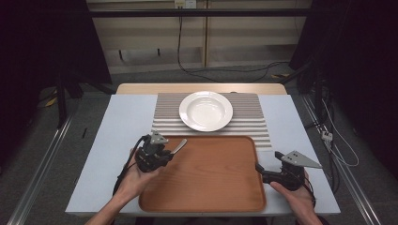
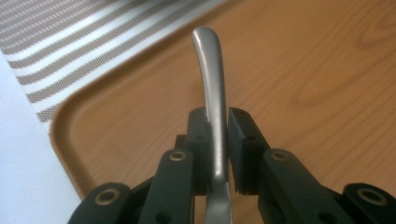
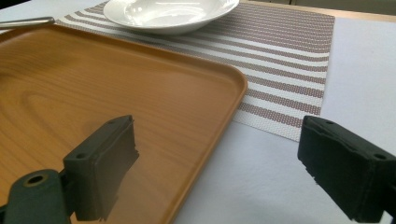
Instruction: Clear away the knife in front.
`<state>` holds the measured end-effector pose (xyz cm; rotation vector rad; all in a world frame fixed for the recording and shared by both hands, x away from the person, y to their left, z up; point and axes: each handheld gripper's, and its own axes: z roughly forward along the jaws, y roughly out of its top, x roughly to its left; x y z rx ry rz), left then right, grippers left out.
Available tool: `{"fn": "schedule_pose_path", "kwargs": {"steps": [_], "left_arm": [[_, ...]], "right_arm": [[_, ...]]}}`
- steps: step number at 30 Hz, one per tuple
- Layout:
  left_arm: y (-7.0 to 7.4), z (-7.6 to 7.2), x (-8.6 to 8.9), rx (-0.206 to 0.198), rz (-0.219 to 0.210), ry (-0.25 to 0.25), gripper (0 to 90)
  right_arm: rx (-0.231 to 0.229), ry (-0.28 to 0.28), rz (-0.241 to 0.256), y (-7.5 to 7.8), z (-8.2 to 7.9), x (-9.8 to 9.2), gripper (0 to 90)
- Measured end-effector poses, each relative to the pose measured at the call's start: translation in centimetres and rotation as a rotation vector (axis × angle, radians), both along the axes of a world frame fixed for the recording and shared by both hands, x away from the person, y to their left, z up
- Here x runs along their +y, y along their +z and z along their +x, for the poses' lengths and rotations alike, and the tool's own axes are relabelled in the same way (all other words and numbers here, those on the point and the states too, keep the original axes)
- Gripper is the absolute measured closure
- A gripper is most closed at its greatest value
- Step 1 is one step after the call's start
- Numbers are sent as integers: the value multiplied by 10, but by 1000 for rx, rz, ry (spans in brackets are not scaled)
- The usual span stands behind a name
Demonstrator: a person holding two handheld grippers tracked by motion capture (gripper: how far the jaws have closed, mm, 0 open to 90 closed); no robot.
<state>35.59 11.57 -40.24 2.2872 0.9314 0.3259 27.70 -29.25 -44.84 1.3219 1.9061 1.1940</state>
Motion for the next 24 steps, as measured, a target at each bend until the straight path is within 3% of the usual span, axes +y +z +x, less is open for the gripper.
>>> {"fn": "schedule_pose_path", "kwargs": {"steps": [24], "left_arm": [[-34,-5,-16,84,25,-23,796]], "right_arm": [[2,6,0,0,0,0,112]]}}
